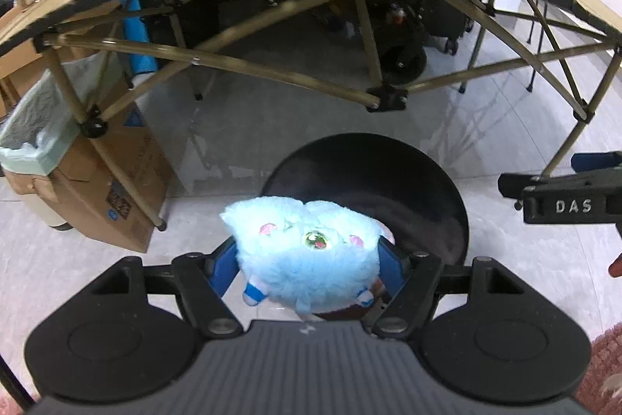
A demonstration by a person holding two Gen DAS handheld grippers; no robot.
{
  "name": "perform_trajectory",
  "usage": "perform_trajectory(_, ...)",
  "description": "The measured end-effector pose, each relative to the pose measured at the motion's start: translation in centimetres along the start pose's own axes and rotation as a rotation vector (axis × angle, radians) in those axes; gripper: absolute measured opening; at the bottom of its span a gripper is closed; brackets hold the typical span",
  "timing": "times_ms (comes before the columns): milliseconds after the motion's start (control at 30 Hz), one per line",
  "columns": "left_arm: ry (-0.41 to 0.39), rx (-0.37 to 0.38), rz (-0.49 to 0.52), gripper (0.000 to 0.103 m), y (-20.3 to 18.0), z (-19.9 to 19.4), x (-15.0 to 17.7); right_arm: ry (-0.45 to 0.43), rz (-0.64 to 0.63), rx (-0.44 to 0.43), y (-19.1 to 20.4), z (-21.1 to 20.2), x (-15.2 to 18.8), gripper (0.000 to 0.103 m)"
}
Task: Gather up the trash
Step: 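Open the right gripper over the black bin to drop the tissue pack, then lower the left gripper into the bin and release the plush toy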
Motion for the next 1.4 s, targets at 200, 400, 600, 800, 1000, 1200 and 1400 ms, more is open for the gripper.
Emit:
perform_trajectory(200,0.019,0.017,0.024,0.072,-1.6,1.1,-0.4,-0.009,0.022,0.017,-0.9,-0.6,0.0,0.103)
perform_trajectory(400,0.041,0.038,0.039,0.072,-3.0,2.4,-0.7,-0.018,0.051,0.028,-2.2,-1.3,0.0,0.103)
perform_trajectory(600,0.058,0.051,0.048,0.072,-4.2,3.5,-1.2,-0.014,0.073,0.037,-2.8,-1.2,0.0,0.103)
perform_trajectory(800,0.088,0.067,0.047,0.072,-5.0,4.7,-1.5,-0.004,0.086,0.052,-2.8,-0.7,0.1,0.103)
perform_trajectory(1000,0.098,0.064,0.045,0.072,-5.7,6.1,-1.9,-0.011,0.107,0.061,-3.1,-0.5,0.1,0.103)
perform_trajectory(1200,0.1,0.075,0.028,0.074,-5.2,7.3,-2.1,0.002,0.143,0.036,-3.3,-0.1,0.2,0.103)
perform_trajectory(1400,0.121,0.059,-0.016,0.096,-4.4,7.6,-1.9,0.0,0.166,0.006,-3.2,-0.2,0.1,0.103)
Point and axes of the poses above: each gripper's, at about its wrist camera, not at the fingertips, and z roughly the way its jaws point, y to its left, x to its underside, the point moved 1 cm from there along z, roughly the way its jaws point, and after that the axes turned 1 degree about -z, right-handed, at the moved point
